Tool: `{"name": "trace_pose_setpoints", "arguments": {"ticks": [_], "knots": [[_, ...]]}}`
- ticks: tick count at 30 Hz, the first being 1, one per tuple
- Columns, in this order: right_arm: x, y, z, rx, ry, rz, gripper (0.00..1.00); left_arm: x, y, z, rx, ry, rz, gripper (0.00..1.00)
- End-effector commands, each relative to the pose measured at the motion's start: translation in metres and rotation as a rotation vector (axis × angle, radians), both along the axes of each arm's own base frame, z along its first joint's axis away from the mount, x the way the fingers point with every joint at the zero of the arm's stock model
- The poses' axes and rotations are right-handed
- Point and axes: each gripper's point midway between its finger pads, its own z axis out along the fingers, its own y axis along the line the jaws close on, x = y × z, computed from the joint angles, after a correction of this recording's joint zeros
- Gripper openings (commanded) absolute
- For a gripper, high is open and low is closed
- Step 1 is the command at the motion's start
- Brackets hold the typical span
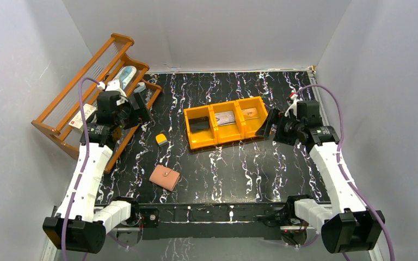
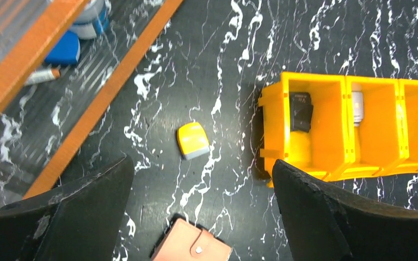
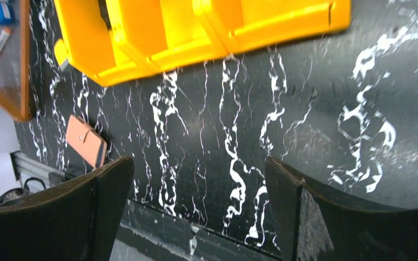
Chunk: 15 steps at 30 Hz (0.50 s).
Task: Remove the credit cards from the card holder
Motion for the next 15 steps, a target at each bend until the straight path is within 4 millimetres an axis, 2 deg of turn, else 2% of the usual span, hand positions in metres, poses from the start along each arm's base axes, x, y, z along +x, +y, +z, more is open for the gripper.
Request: {"name": "trace_pose_setpoints", "arguments": {"ticks": [1,3,7,11,15], "knots": [[-0.013,0.013,-0.011,0.078,0.034,0.049,0.98,-0.015,-0.006,-0.016,-0.074,0.051,-0.002,0.98],[-0.018,0.017,-0.023,0.074,0.073,0.06,0.98,-0.02,-0.013,-0.028,-0.109,0.089,-0.023,0.98],[-0.025,0.031,-0.042,0.02,0.136,0.095,0.98,-0.038,-0.018,-0.063,-0.203,0.248,0.06,0.98],[-0.028,0.057,-0.058,-0.085,0.17,0.124,0.98,-0.05,-0.033,-0.083,-0.287,0.333,0.036,0.98],[-0.035,0.093,-0.077,-0.182,0.2,0.148,0.98,-0.064,-0.042,-0.095,-0.37,0.366,0.055,0.98]]}}
